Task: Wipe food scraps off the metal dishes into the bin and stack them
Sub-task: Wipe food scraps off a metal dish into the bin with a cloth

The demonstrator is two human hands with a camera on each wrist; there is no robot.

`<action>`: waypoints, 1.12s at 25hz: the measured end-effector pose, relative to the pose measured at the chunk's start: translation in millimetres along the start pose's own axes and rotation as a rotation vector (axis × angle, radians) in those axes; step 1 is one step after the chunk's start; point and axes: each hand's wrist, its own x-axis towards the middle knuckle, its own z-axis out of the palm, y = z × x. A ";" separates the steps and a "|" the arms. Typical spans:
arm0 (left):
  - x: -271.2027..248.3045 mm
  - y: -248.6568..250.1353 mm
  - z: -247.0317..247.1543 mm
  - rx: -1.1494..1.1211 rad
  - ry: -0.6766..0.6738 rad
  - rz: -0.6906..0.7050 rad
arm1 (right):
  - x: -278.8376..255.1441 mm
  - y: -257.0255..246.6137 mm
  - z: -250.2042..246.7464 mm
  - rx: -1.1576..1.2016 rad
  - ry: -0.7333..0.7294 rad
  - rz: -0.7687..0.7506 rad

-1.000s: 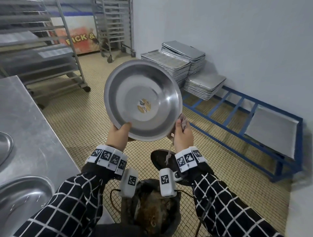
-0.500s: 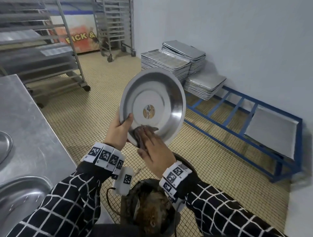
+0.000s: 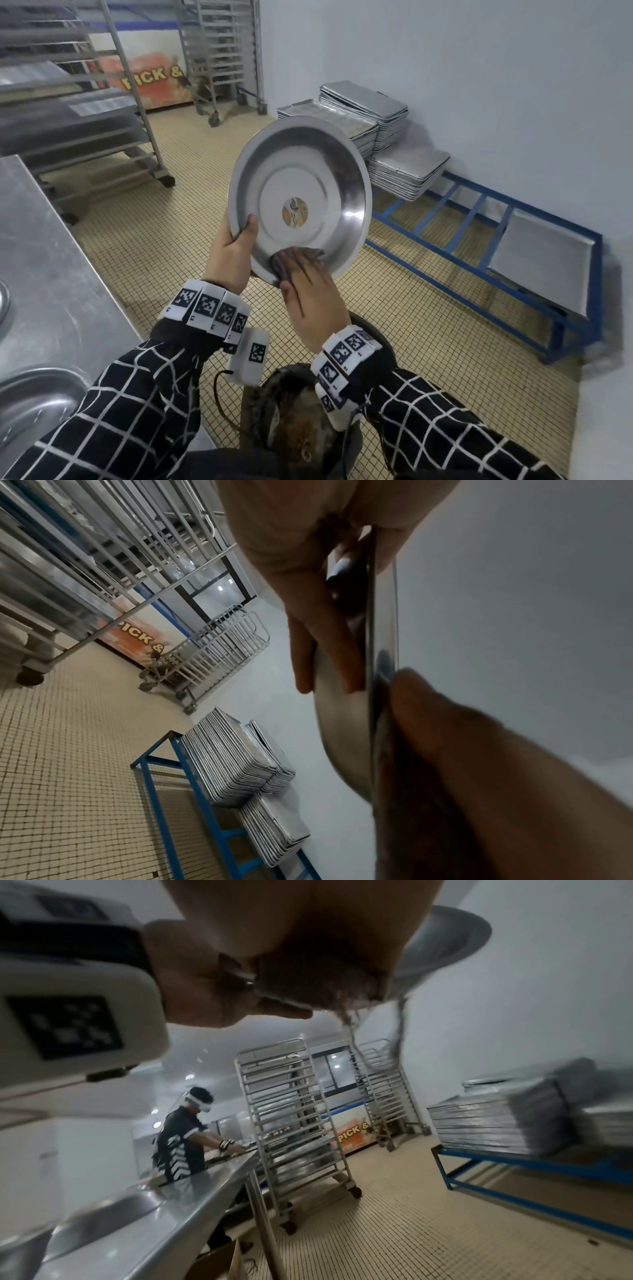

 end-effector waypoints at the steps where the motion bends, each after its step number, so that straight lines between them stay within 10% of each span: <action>1: 0.9 1.4 -0.6 0.004 0.000 0.002 | -0.8 6.9 -0.8 -0.045 0.003 0.035; 8: 2.8 -5.3 -4.9 0.033 0.013 -0.078 | 29.1 75.7 -32.0 -0.284 0.067 0.399; 16: 7.3 -17.0 -21.5 -0.021 0.058 -0.260 | 45.5 93.4 -72.3 0.342 0.222 0.629; 28: -10.2 -39.9 2.0 0.109 -0.072 -0.173 | 30.5 39.3 -49.1 0.757 0.590 0.728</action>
